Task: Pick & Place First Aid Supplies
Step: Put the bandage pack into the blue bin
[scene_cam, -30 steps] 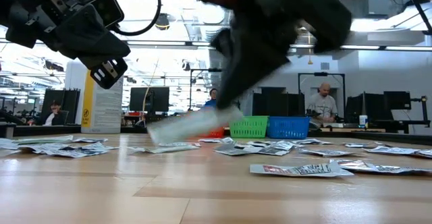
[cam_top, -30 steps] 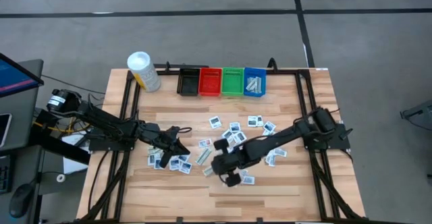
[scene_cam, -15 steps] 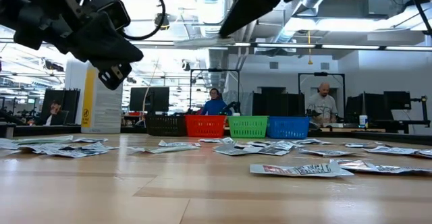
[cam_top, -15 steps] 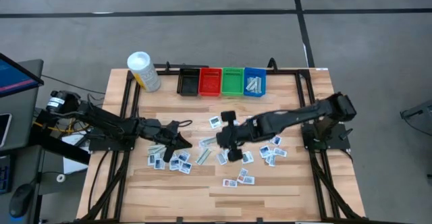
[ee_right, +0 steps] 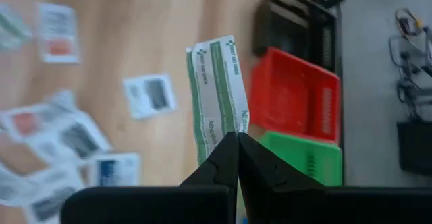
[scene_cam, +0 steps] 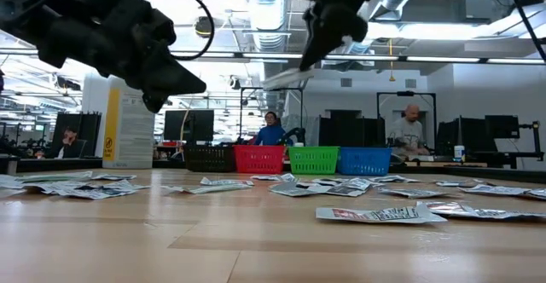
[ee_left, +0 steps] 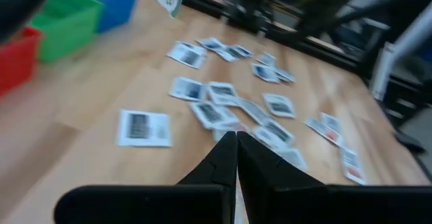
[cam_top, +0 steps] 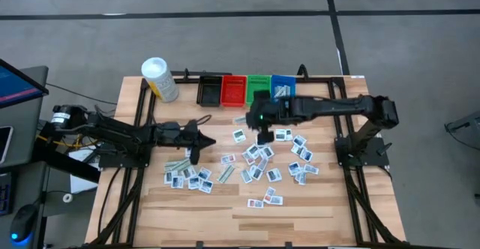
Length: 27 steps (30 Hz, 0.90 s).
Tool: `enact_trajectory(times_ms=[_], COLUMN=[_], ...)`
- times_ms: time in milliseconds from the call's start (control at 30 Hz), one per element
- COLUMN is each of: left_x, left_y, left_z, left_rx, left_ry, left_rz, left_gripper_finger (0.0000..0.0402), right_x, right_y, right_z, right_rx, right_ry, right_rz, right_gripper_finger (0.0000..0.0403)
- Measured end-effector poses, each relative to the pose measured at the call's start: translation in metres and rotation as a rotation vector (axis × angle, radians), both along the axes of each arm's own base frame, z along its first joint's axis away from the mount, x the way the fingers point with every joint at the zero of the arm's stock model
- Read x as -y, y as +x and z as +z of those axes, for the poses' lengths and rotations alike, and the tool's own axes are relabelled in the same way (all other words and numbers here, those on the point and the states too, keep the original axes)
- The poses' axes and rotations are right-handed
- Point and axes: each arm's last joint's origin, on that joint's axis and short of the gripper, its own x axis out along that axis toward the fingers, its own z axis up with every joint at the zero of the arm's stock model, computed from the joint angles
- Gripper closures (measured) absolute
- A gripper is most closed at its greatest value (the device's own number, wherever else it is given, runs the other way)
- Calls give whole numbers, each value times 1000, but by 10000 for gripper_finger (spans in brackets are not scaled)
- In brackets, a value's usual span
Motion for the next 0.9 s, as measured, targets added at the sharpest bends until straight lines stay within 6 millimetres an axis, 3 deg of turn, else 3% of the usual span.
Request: enact_trajectory(times_ms=[267, 600, 733, 900], left_x=[-25, -45, -51, -59], left_y=[-1, -4, -5, -8], left_z=[1, 2, 2, 1], left_rx=[12, 15, 15, 16], left_ry=[10, 10, 7, -2], left_rz=[148, 242, 267, 281], left_gripper_finger=[390, 390, 390, 390], right_x=[69, 156, 177, 188], right_y=[-17, -68, -91, -102], right_z=[-2, -8, -12, -15], right_rx=[-46, -87, -122, -87], right_ry=[-3, 103, 168, 252], right_rz=[-188, -576, -723, -852], right_gripper_finger=[403, 403, 403, 403])
